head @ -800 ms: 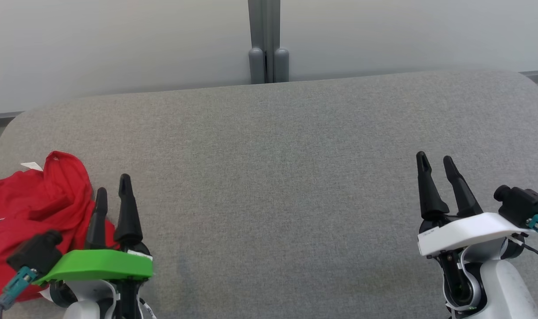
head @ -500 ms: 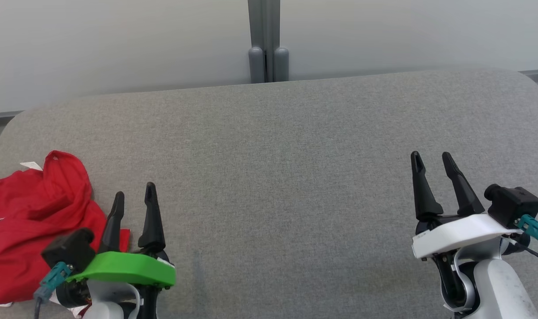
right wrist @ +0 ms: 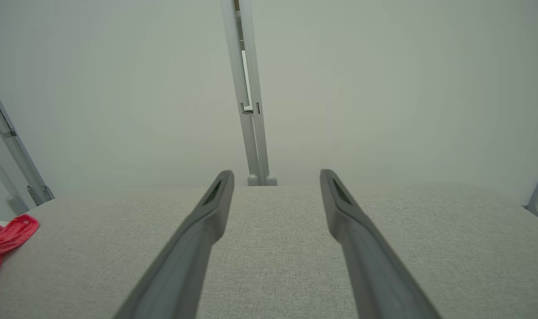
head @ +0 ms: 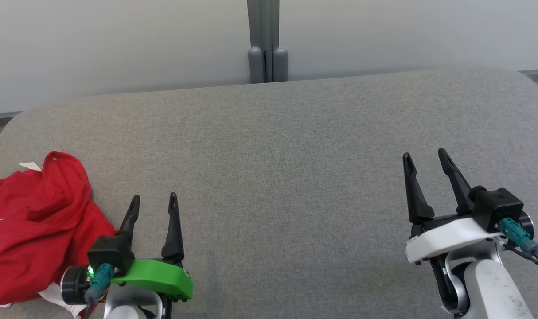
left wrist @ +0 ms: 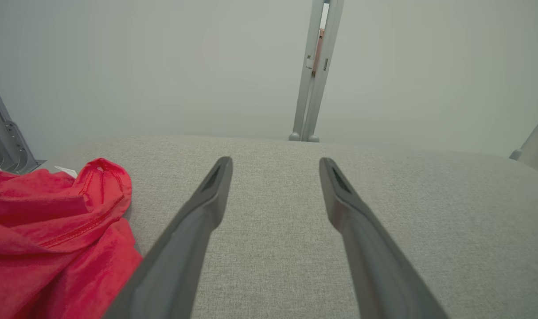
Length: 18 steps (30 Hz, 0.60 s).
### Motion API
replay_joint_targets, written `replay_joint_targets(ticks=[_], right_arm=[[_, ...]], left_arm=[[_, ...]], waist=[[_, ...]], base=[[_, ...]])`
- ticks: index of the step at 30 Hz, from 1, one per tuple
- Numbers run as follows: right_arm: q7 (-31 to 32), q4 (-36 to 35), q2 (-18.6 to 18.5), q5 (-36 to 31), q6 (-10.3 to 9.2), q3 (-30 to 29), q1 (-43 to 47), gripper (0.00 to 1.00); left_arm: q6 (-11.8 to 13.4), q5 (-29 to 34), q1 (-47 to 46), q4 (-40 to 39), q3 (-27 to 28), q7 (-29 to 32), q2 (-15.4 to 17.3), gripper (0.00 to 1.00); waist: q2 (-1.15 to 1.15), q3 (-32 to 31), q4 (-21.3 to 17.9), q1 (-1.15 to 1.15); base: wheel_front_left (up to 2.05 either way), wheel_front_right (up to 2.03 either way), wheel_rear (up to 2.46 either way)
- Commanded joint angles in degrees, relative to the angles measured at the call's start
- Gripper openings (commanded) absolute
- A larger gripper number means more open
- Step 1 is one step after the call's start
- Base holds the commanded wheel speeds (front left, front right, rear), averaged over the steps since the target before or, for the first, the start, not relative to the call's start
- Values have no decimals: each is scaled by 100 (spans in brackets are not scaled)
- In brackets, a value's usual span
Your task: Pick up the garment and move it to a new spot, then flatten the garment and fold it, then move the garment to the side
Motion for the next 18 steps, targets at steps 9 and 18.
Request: replay_joint_targets(ticks=[9, 18], right_arm=[[-179, -79, -32, -542, 14, 119, -10, 100], [-295, -229, -35, -640, 10, 161, 55, 100]], left_arm=[[501, 345, -197, -64, -477, -169, 186, 100], [428, 372, -38, -282, -238, -287, 33, 100]], waist=[[0, -16, -5, 0], [0, 12, 14, 0]], base=[[0, 0, 0], [0, 0, 0]])
